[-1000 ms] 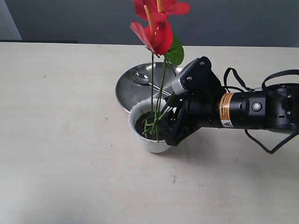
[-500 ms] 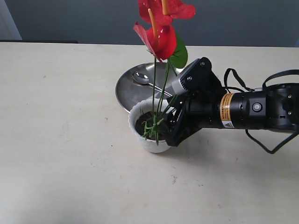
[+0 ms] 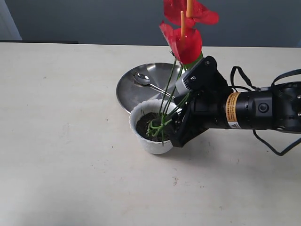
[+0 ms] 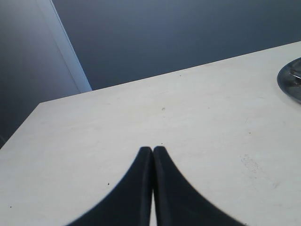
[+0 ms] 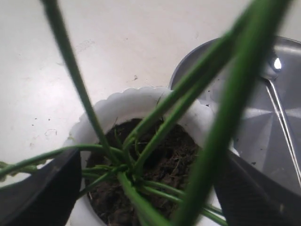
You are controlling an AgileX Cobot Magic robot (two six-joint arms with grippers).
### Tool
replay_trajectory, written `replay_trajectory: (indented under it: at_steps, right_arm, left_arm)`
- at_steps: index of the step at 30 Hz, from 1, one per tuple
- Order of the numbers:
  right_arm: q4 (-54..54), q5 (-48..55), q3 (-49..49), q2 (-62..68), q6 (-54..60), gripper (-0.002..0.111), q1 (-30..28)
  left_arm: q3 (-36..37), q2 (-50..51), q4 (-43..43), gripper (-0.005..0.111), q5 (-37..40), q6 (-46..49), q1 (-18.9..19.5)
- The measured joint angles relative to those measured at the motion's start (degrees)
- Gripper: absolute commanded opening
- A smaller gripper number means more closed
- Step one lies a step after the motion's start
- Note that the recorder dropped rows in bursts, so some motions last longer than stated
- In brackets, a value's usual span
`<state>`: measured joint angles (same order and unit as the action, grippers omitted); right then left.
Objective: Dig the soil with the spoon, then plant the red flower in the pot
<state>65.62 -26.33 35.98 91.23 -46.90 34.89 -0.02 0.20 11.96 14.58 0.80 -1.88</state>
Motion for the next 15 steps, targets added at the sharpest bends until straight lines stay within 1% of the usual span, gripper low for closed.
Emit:
replay_trajectory:
  at_steps: [15]
  right_arm:
    - [2.3, 0.5, 0.0, -0.1, -2.1, 0.075, 0.0]
  left_arm:
    - [0.0, 0.0, 0.0, 0.0, 0.0, 0.0, 0.0]
